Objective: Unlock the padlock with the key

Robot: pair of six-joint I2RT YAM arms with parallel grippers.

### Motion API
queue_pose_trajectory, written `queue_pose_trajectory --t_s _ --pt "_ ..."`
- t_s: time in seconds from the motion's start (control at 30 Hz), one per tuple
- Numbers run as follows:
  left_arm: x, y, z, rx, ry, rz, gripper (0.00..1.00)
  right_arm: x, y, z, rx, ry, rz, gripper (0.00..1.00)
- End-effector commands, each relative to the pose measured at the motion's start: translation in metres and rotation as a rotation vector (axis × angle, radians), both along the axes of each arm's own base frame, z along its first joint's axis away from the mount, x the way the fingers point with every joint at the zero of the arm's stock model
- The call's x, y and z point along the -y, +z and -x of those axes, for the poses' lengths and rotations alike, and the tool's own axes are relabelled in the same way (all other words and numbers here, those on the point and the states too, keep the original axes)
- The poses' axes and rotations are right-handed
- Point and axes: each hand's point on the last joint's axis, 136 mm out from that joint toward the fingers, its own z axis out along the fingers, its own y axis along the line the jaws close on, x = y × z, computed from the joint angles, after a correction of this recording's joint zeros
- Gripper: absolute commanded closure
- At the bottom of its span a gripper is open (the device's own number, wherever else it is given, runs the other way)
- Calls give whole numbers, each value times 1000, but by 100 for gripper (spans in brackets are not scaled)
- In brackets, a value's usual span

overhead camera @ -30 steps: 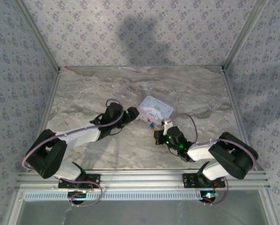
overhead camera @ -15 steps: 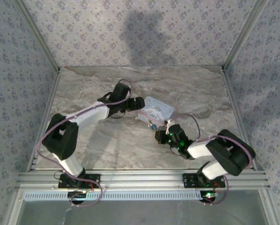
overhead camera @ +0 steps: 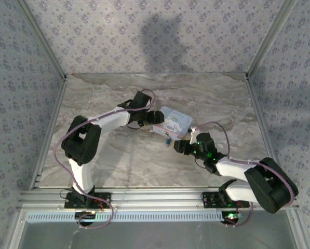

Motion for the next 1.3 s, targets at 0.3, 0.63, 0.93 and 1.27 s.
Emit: queue_pose_trajectory --t_s 0.3,0.63,0.93,1.27 --pt "-11 -19 32 -75 27 2 26 -3 18 -34 35 92 -47 46" --pt "-21 -23 59 -68 85 -8 26 -12 22 -66 85 152 -49 43" --pt "-31 -21 65 -58 123 -7 26 -5 20 -50 90 187 -107 42" --pt "-33 -18 68 -43 143 10 26 -26 16 -30 47 269 -147 40"
